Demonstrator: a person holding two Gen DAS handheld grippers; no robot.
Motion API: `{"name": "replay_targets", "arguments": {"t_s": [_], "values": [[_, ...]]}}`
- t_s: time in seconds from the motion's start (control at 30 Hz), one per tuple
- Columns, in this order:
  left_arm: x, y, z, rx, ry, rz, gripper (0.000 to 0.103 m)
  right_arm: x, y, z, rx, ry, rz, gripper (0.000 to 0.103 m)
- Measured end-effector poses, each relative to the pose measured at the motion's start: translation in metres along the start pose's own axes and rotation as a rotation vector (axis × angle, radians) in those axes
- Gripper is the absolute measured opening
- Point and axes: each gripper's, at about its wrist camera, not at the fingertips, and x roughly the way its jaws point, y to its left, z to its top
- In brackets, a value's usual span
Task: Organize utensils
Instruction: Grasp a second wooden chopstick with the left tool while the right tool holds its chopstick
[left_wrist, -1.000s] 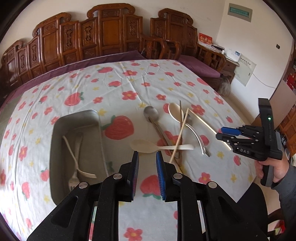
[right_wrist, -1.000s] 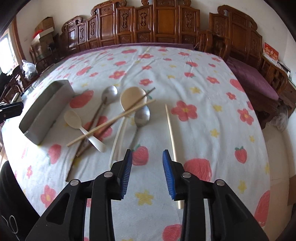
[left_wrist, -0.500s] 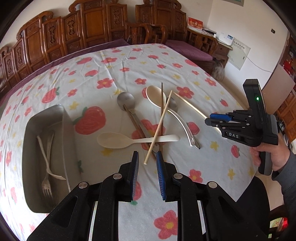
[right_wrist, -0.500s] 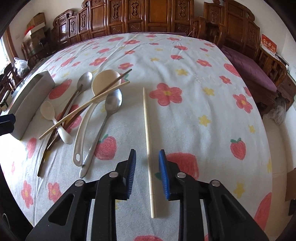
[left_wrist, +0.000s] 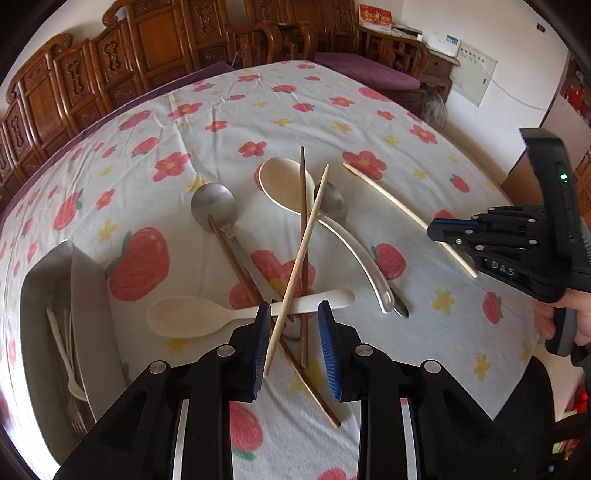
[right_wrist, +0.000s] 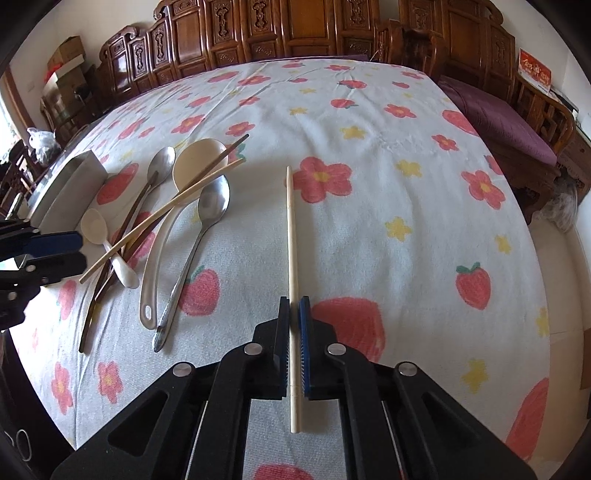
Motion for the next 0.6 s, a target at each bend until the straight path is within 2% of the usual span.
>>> {"name": "replay_targets", "arguments": {"t_s": [0.43, 0.53, 0.6], "values": [[0.032, -0.002, 0.021, 0.023, 0.055, 0.013, 0.024, 0.000, -0.001, 0.000, 0.005, 0.000, 0.009, 0.006], [0.035, 0.000, 0.023, 0.009, 0.062, -0.001, 0.022, 0.000, -0.002, 0.000, 0.010, 0.000, 0.014, 0.006], [0.037, 0.001, 0.024, -0.002, 0.067, -0.009, 0.016, 0.000, -0.002, 0.000, 0.012, 0.000, 0.016, 0.006]]}}
